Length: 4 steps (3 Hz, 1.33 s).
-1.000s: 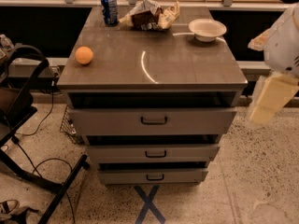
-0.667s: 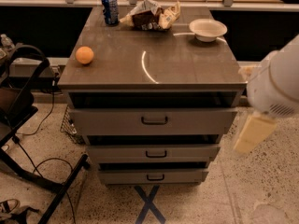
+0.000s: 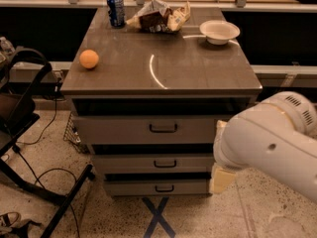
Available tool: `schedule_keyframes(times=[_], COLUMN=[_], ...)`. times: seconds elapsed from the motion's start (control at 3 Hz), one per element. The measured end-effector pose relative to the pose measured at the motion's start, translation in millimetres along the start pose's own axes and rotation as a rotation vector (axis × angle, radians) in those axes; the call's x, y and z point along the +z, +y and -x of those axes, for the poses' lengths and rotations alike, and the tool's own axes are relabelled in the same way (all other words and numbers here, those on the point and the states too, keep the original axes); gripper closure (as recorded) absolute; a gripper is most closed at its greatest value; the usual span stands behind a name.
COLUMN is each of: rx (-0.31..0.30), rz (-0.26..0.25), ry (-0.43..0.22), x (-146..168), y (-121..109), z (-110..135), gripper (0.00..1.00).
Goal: Open middle drawer
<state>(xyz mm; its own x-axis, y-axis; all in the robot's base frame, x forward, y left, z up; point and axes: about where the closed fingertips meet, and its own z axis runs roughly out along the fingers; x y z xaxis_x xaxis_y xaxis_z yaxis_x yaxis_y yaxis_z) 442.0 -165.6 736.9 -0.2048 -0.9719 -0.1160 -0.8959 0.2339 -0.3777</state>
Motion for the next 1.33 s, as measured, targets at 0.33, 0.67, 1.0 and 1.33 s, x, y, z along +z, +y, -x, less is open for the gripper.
schedule_keyframes(times=[0.33, 0.67, 1.0, 1.33], rx=[0.005, 0.034, -0.007, -0.043], rz=[-0.027, -0.04, -0.008, 0.031], ry=[0.053, 0.055, 0.03, -0.036], x=[51.2, 44.8, 70.2, 107.6], y=[6.0, 1.8, 23.1, 55.4], z=[-0.6, -2.1, 7.6, 22.0], gripper=[0.0, 0.0, 0.0, 0.0])
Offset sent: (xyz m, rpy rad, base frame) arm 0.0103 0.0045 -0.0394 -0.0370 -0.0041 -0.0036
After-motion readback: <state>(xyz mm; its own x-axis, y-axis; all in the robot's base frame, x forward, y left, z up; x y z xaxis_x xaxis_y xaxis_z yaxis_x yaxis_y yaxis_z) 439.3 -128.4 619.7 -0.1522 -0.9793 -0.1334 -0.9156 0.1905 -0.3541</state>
